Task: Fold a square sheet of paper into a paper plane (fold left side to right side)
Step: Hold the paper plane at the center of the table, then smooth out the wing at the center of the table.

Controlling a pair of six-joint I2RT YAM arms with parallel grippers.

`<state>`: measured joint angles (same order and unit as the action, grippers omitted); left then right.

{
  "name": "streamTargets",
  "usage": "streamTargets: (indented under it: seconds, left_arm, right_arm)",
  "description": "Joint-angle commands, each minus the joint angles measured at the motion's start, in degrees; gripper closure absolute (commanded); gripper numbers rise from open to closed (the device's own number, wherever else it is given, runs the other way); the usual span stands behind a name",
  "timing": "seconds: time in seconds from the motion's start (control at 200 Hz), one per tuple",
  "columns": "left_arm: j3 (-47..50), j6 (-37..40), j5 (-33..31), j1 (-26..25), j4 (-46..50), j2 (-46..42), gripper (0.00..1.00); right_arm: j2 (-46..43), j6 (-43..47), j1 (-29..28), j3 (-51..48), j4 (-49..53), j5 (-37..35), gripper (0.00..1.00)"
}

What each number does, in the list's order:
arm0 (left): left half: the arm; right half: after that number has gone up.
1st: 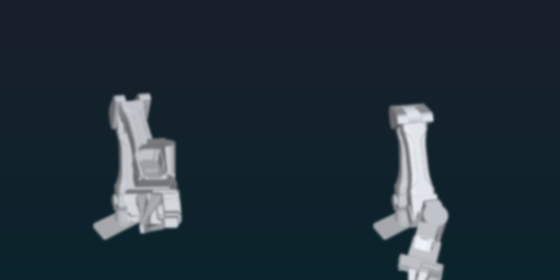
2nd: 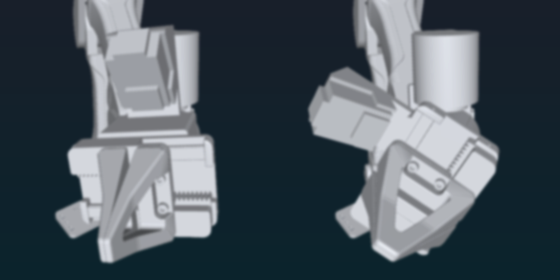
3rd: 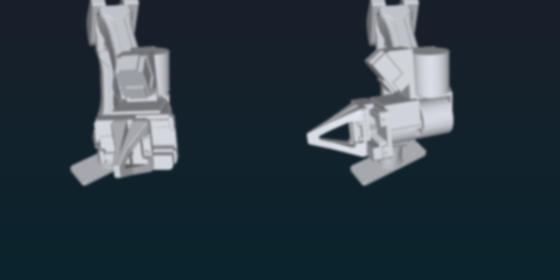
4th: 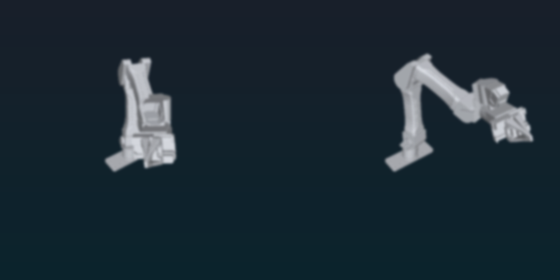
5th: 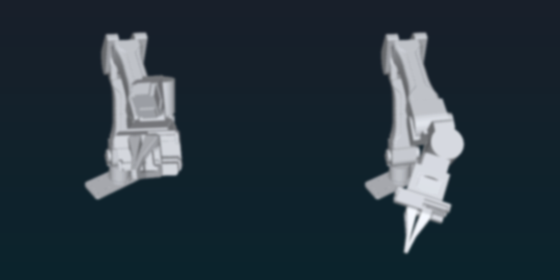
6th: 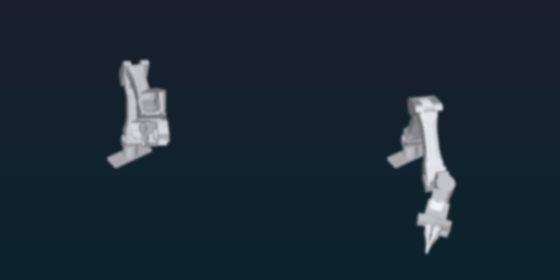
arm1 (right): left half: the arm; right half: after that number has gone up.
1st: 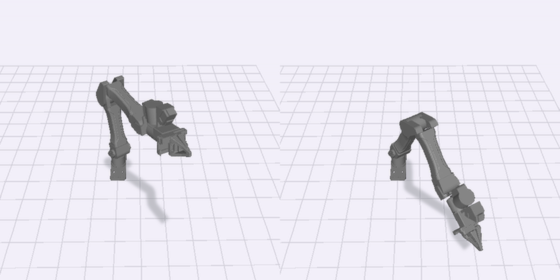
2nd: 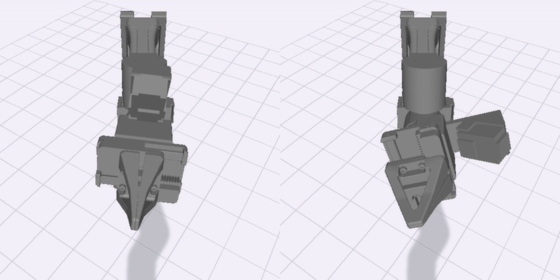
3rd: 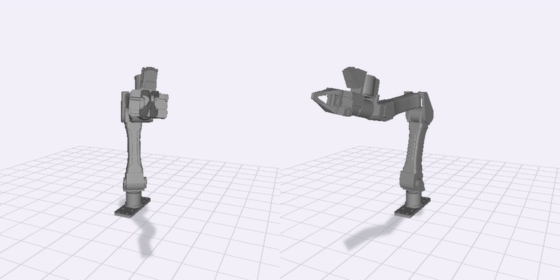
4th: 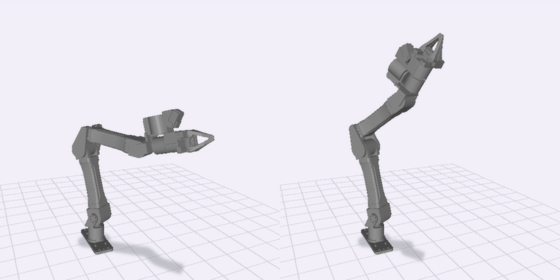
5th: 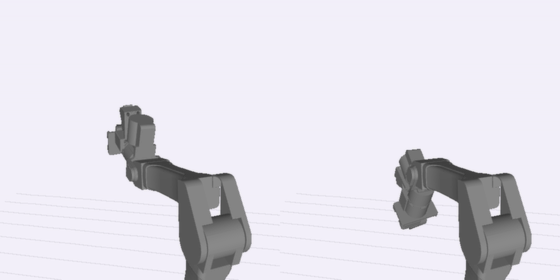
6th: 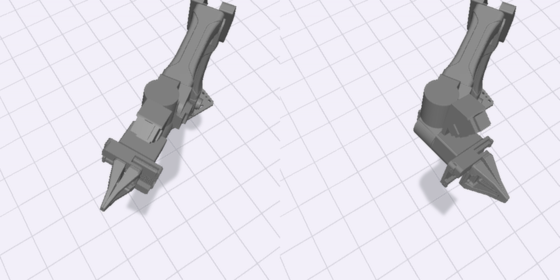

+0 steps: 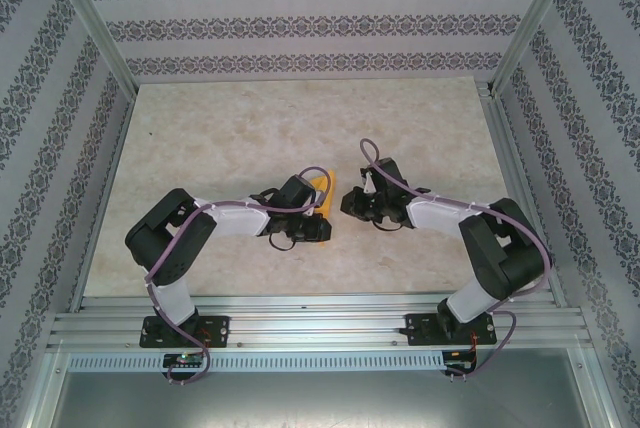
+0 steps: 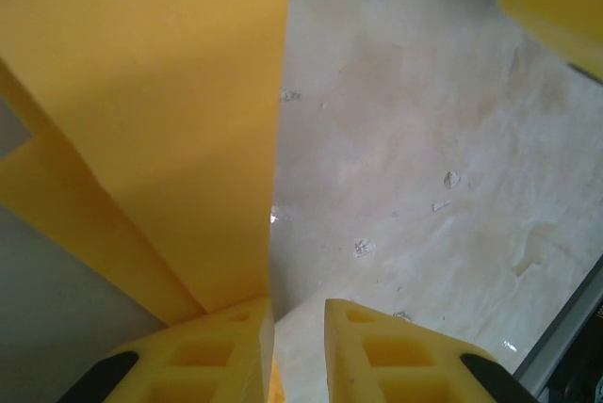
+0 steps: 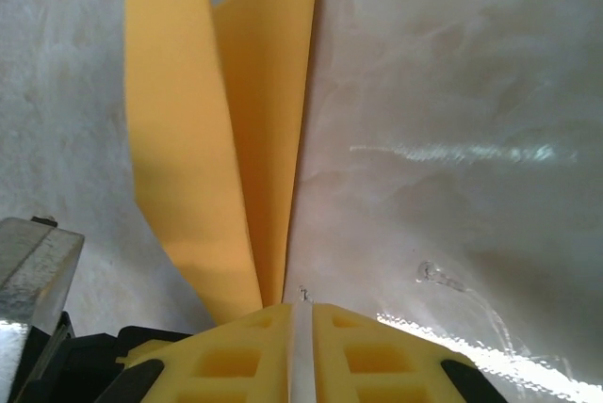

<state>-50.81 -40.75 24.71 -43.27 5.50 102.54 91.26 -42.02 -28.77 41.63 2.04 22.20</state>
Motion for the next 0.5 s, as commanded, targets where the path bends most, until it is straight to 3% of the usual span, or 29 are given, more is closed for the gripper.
streamTargets:
  seconds: [0.0, 0.495]
  left_arm:
    - [1.6, 1.5, -2.1, -0.6, 0.4, 0.7, 0.77]
    - [2.9, 1.0, -1.4, -0.6, -2.4, 2.4, 0.78]
  right_arm:
    - [2.3, -1.5, -1.9, 2.7, -3.4, -0.2, 0.86]
    - [10.8, -4.4, -3.7, 6.3, -10.9, 2.4, 0.88]
